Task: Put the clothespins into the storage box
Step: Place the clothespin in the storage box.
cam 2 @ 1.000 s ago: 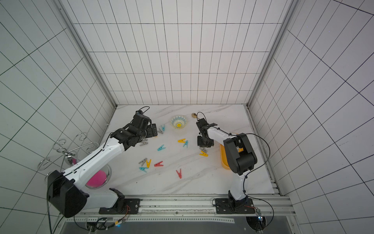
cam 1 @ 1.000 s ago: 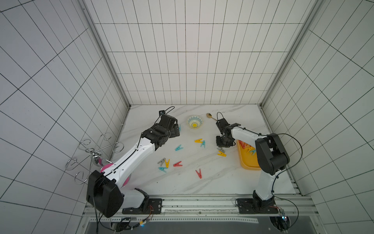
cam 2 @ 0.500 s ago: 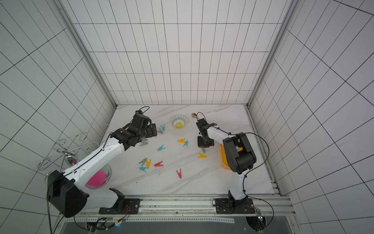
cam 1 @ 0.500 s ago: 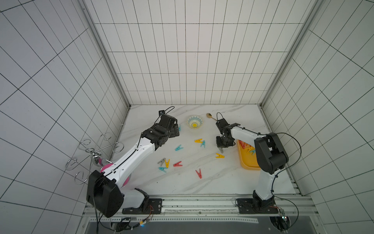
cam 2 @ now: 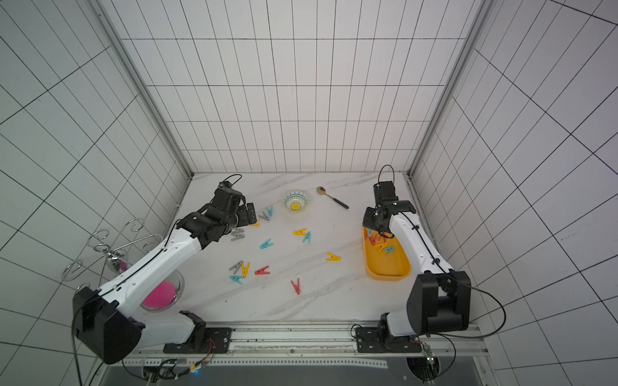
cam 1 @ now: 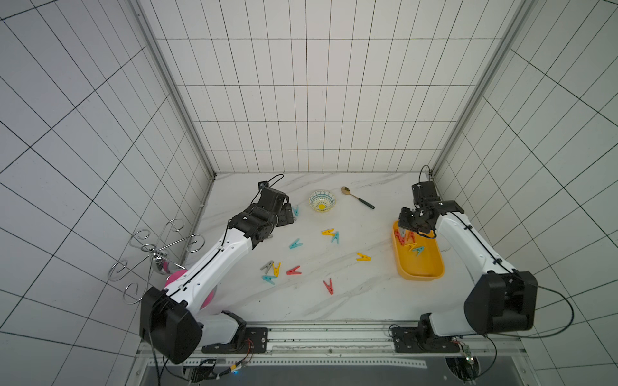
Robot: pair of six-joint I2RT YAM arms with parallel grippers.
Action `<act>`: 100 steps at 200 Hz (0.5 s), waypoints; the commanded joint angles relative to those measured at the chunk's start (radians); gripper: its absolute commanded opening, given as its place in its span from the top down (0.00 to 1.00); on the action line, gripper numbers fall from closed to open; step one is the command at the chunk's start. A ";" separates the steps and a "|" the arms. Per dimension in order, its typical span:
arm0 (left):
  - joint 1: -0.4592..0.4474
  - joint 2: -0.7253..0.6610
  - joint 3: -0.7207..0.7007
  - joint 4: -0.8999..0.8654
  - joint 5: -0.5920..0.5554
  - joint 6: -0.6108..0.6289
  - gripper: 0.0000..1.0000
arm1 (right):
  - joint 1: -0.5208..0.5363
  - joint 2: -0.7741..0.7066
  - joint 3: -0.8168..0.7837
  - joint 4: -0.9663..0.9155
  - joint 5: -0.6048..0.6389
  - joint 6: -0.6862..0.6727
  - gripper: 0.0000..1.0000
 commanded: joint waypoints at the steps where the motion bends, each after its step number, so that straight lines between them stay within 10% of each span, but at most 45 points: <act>1: -0.006 -0.024 0.034 0.017 0.027 -0.006 0.01 | -0.082 -0.009 -0.131 -0.050 -0.034 0.017 0.95; 100: -0.018 0.018 0.046 0.021 0.041 0.001 0.01 | -0.084 0.154 -0.250 0.142 -0.115 0.041 0.93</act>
